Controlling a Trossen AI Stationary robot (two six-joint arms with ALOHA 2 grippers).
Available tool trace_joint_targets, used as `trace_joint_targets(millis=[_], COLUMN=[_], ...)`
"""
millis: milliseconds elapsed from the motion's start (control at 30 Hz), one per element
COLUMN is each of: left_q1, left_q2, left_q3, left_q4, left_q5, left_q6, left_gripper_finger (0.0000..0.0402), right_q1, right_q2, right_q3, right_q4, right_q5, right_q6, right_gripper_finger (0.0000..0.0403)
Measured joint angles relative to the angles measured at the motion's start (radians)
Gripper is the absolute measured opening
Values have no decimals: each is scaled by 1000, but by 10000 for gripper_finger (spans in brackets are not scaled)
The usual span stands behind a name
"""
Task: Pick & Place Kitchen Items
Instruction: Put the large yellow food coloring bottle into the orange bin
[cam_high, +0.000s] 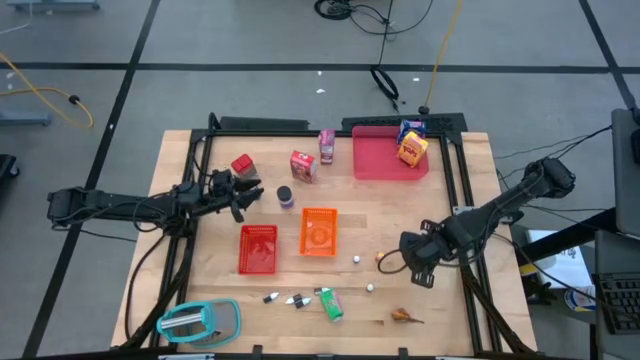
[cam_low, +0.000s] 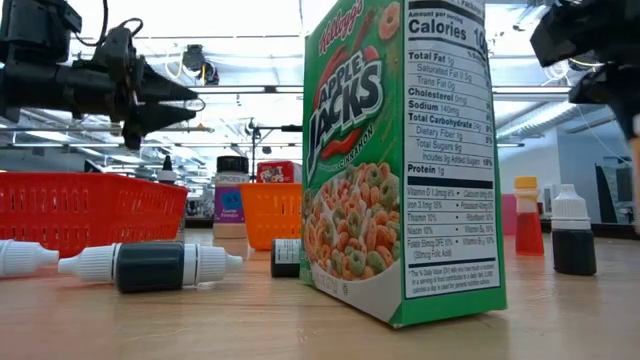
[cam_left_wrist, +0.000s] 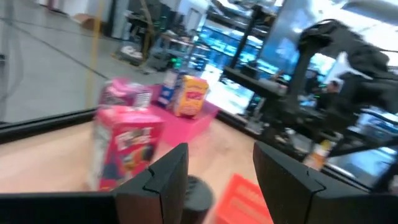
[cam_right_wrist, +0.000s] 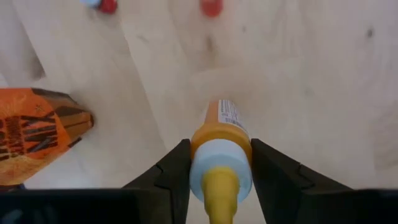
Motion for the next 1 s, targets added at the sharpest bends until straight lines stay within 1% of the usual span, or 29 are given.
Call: trace_joint_targets(millis=[100, 167, 333, 500, 600, 733, 867, 1000], left_q1=[-4, -18, -61, -87, -98, -120, -146, -166], left_q2=[0, 0, 7, 64, 125, 241, 364, 485], left_q3=[38, 71, 153, 212, 256, 338, 444, 546], left_q4=[4, -27, -129, -138, -136, -137, -137, -144], left_q5=[49, 64, 60, 62, 77, 151, 196, 219], left_q6=[3, 25, 82, 89, 95, 125, 217, 329], left_gripper_finger=[184, 184, 184, 184, 184, 184, 184, 184], right_q1=[-51, -87, -165, -236, -273, -314, -344, -366], right_q2=[-32, -47, -52, -50, -51, -34, -5, 27], right_q3=[11, 32, 144, 259, 320, 366, 391, 391], right_q4=[-4, -7, -18, -14, -3, 34, 58, 98], right_q5=[0, 0, 2, 2, 3, 1, -4, -64], right_q6=[-53, -95, -239, -383, -447, -525, -573, -593], right_gripper_finger=[130, 130, 130, 129, 129, 129, 129, 128])
